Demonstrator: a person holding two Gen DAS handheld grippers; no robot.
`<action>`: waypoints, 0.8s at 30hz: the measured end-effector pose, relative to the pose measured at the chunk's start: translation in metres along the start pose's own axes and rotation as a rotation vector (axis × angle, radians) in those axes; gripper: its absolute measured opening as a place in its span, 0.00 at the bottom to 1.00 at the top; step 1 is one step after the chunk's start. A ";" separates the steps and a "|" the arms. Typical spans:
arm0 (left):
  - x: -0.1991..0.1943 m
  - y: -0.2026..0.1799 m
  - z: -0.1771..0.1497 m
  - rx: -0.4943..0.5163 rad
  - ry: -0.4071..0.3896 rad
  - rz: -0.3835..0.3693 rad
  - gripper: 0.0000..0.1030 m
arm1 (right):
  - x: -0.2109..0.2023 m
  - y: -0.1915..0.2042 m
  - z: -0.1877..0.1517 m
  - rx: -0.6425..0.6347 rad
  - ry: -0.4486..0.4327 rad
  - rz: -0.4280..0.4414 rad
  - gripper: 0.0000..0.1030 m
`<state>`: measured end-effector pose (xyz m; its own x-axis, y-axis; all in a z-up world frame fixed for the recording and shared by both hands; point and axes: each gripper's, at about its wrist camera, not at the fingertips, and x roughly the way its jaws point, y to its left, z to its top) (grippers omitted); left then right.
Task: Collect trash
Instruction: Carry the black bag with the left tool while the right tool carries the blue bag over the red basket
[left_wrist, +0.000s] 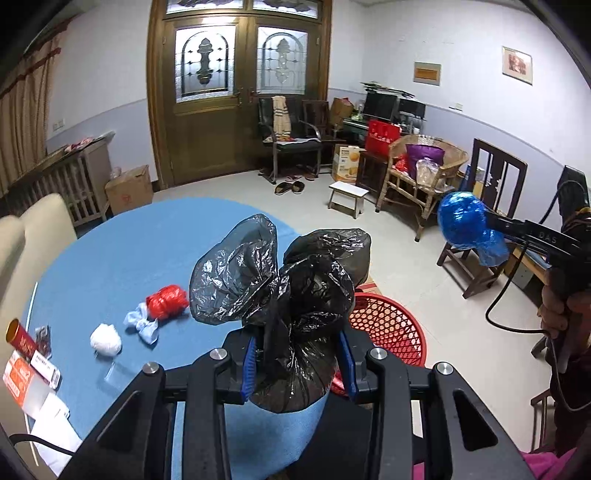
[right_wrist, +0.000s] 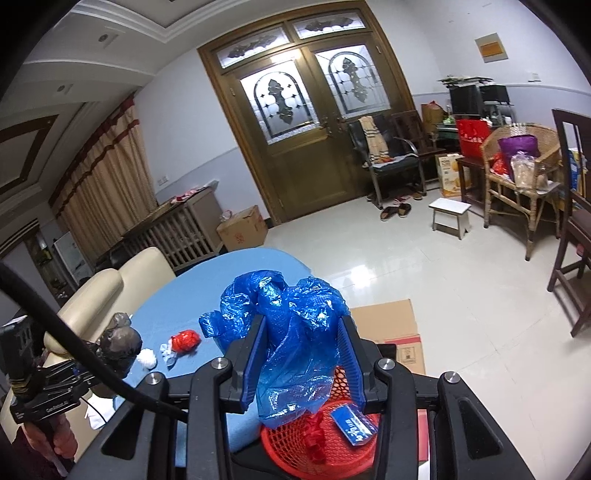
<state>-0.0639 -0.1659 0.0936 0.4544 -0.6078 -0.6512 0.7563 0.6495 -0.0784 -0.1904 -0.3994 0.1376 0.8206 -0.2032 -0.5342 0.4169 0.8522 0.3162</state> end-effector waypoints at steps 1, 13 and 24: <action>0.001 -0.002 0.002 0.003 0.001 -0.002 0.37 | 0.000 -0.002 0.001 0.004 0.003 -0.001 0.41; 0.034 -0.039 0.022 0.035 0.060 -0.008 0.37 | 0.004 -0.018 0.003 0.053 0.030 -0.012 0.41; 0.057 -0.067 0.026 0.065 0.114 -0.044 0.37 | 0.009 -0.039 -0.003 0.127 0.052 -0.016 0.41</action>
<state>-0.0768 -0.2560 0.0813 0.3663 -0.5769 -0.7301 0.8050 0.5900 -0.0623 -0.2005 -0.4328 0.1182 0.7931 -0.1884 -0.5792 0.4789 0.7805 0.4019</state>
